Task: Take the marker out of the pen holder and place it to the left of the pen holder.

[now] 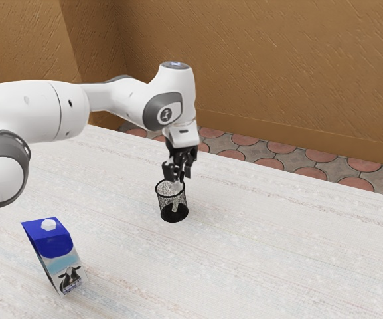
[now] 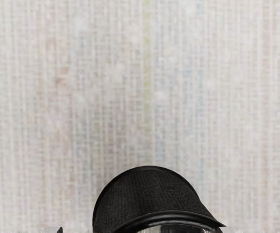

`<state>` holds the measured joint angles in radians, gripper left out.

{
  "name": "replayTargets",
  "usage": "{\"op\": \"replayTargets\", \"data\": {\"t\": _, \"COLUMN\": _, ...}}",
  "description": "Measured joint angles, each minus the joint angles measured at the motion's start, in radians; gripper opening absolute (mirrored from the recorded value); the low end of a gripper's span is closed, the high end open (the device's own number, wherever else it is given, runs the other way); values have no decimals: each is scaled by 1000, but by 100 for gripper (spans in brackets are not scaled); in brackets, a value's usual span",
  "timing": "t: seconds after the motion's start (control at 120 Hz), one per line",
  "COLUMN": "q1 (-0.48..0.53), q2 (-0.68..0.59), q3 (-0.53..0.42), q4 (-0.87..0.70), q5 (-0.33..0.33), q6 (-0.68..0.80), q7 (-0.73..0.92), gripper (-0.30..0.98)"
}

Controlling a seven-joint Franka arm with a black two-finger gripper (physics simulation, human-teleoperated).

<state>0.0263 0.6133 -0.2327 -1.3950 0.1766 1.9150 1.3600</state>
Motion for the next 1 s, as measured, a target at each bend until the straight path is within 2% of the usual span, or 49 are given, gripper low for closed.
{"op": "replayTargets", "data": {"t": 0.483, "q1": 5, "q2": -3, "q3": 3, "q4": 2, "q5": -2, "q6": 1, "q7": -10, "gripper": 4}}
{"op": "replayTargets", "data": {"t": 0.767, "q1": 6, "q2": -16, "q3": 16, "q4": 0, "q5": 3, "q6": 10, "q7": -15, "gripper": -6}}
{"op": "replayTargets", "data": {"t": 1.0, "q1": 40, "q2": -103, "q3": 30, "q4": -18, "q5": 5, "q6": -36, "q7": -21, "gripper": -9}}
